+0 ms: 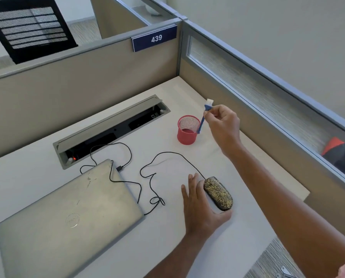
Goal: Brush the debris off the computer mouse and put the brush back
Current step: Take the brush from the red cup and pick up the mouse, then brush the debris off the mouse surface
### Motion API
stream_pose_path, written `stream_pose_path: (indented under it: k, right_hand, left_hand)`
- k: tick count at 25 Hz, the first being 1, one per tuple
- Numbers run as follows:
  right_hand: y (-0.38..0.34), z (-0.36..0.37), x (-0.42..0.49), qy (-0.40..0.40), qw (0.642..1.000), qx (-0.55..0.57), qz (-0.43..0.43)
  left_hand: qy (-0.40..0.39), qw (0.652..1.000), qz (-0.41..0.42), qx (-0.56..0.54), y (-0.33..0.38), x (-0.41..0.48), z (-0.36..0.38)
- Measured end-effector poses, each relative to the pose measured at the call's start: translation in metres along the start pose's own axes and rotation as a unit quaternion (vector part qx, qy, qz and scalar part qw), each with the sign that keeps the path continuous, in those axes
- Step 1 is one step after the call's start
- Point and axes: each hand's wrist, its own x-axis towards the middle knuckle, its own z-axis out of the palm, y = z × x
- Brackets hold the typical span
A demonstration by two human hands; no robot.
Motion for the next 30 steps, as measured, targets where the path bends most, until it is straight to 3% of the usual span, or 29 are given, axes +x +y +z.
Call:
stream_pose_path:
  k: [5,10,17,25,30]
  right_hand:
    - [-0.007,-0.091,-0.080,-0.098,0.988,0.110,0.034]
    - [0.029,-0.164,-0.170,-0.083,0.990,0.081,0.079]
    - [0.070,-0.252,-0.287,-0.071,0.969,0.170,0.164]
    - [0.091,-0.301,-0.363,-0.045,0.940,0.276,0.194]
    - [0.099,-0.304,-0.386,-0.012,0.964,0.198,0.177]
  left_hand:
    - [-0.012,1.000,-0.001,-0.003,0.012,-0.036,-0.010]
    - [-0.030,0.999,-0.032,-0.032,0.034,-0.086,-0.022]
    - [-0.082,0.995,-0.013,-0.050,0.056,-0.170,-0.027]
    - [-0.124,0.990,-0.011,-0.071,0.073,-0.238,-0.019]
    - [-0.132,0.982,0.017,-0.132,0.078,-0.269,-0.017]
